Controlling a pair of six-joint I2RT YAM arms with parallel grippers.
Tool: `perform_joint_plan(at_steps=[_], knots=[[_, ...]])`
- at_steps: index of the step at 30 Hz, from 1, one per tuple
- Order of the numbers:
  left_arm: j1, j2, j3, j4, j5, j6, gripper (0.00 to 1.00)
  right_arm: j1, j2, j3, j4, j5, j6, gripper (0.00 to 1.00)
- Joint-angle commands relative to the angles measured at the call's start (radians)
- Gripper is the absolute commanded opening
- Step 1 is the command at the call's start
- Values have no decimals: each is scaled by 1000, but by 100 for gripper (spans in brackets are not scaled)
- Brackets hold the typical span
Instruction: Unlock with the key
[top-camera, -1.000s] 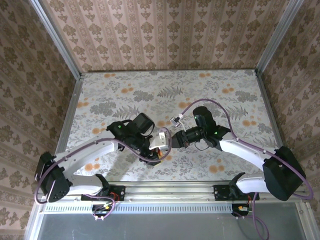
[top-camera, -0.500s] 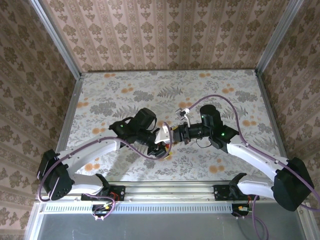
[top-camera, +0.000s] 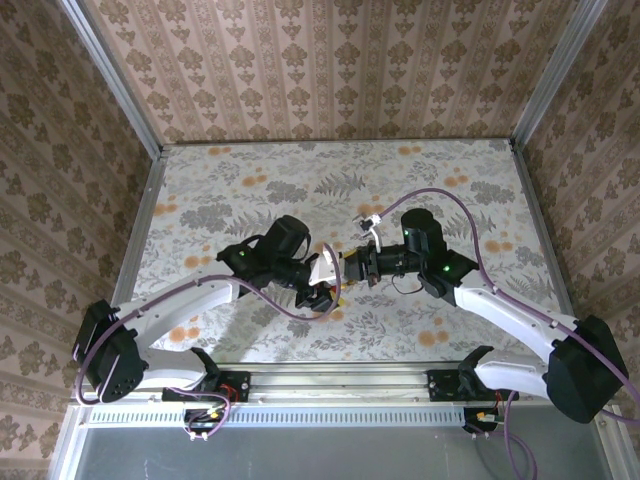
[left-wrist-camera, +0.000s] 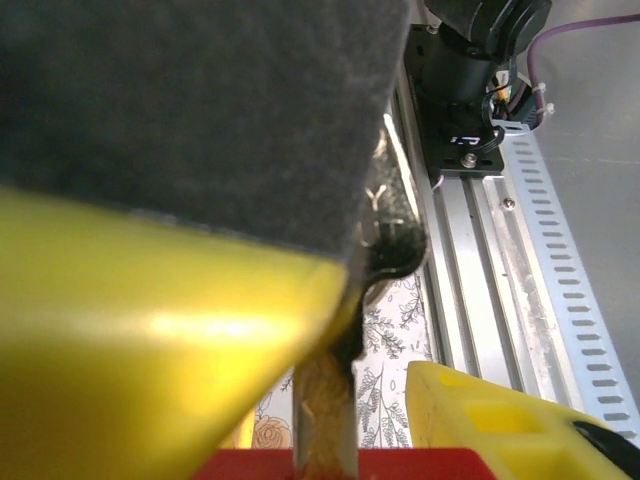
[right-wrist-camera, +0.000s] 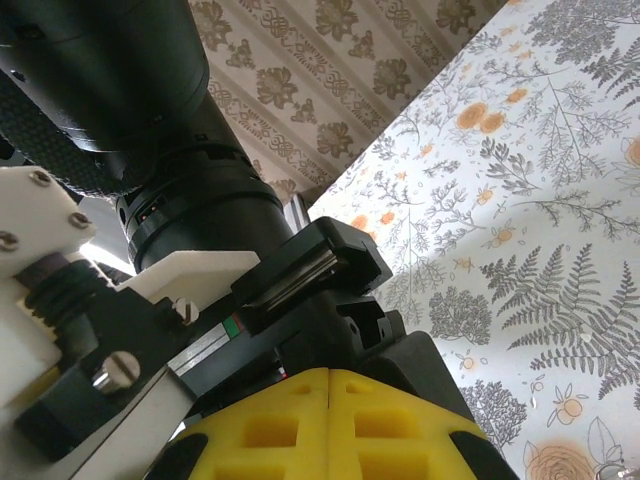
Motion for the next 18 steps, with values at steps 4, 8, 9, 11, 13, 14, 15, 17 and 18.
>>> perform_joint_plan(at_steps=[4,8,9,11,13,14,15,17,18], knots=[[28,-2,97,138,-74,22,0,-19,51,1,-237,36,2,21],[26,30,109,55,-129,43,0,-57,37,23,-306,59,27,33],[26,38,113,35,-143,46,0,-64,32,28,-323,59,30,34],[25,54,120,-4,-157,57,0,-76,11,41,-356,62,38,38],[26,62,121,-26,-177,65,0,-87,-7,51,-387,66,41,42],[27,66,121,-34,-188,67,0,-95,-14,56,-409,66,40,43],[27,69,122,-42,-196,72,0,-101,-19,57,-414,57,46,44],[28,76,126,-54,-211,81,0,-116,-27,50,-416,35,73,46],[28,79,127,-58,-217,84,0,-121,-31,47,-415,26,83,47]])
